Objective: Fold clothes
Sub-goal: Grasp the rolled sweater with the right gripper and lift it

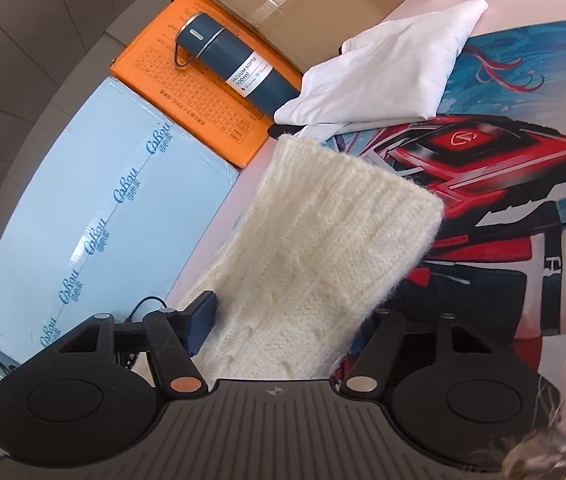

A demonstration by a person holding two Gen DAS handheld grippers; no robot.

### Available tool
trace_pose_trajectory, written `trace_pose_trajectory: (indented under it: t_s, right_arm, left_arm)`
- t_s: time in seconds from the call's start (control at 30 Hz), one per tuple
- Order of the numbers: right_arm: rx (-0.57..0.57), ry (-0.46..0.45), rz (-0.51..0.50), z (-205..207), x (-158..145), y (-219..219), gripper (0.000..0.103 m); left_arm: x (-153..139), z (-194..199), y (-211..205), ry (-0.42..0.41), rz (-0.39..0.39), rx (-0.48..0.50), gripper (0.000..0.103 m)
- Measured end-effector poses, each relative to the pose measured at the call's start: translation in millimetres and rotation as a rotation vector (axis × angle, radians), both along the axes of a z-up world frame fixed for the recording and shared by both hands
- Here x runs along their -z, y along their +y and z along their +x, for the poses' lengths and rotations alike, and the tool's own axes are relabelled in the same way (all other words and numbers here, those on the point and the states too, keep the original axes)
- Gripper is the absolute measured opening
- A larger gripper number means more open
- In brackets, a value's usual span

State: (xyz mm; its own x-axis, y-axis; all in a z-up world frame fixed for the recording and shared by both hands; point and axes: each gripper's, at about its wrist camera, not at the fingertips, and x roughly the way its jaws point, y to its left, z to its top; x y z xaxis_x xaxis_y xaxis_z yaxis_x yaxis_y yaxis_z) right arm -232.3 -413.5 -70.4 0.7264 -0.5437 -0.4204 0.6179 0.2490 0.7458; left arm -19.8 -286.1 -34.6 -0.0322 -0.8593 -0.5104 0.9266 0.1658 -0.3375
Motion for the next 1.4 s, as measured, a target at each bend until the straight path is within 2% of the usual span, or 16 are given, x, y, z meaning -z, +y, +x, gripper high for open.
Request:
trace_pose_trajectory:
  t_s: [0.13, 0.17, 0.3, 0.53, 0.7, 0.8, 1.07, 1.23, 1.3, 1.4]
  right_arm:
    - [-0.036, -0.103, -0.048, -11, 2, 2, 0.042]
    - [-0.054, -0.134, -0.050, -15, 1, 0, 0.042]
    - [-0.104, -0.205, -0.112, -32, -6, -4, 0.040]
    - [-0.172, -0.316, -0.224, -74, -21, -21, 0.040]
    - [-0.122, -0.378, -0.235, -108, -22, -50, 0.040]
    - [-0.058, -0.401, -0.229, -133, -18, -65, 0.040]
    - [0.099, -0.379, -0.220, -209, -8, -103, 0.040]
    - [0.191, -0.281, -0.245, -249, -11, -126, 0.040]
    - [0.207, -0.223, -0.245, -250, -8, -136, 0.040]
    - [0.230, -0.136, -0.244, -251, -5, -152, 0.040]
  left_arm:
    - [-2, 2, 4, 0.012, -0.034, -0.014, 0.091]
    - [-4, 3, 6, 0.021, -0.051, -0.011, 0.090]
    - [-9, -2, 8, 0.046, -0.113, 0.024, 0.086]
    - [-33, -41, -2, 0.003, -0.235, 0.024, 0.086]
    - [-52, -82, -39, -0.076, -0.298, 0.050, 0.086]
    - [-53, -109, -69, -0.098, -0.294, 0.082, 0.086]
    - [-36, -170, -137, -0.071, -0.253, 0.242, 0.086]
    - [-25, -207, -172, -0.063, -0.215, 0.350, 0.087]
    - [-22, -219, -181, -0.064, -0.199, 0.384, 0.088]
    - [-17, -223, -187, -0.105, -0.178, 0.367, 0.089]
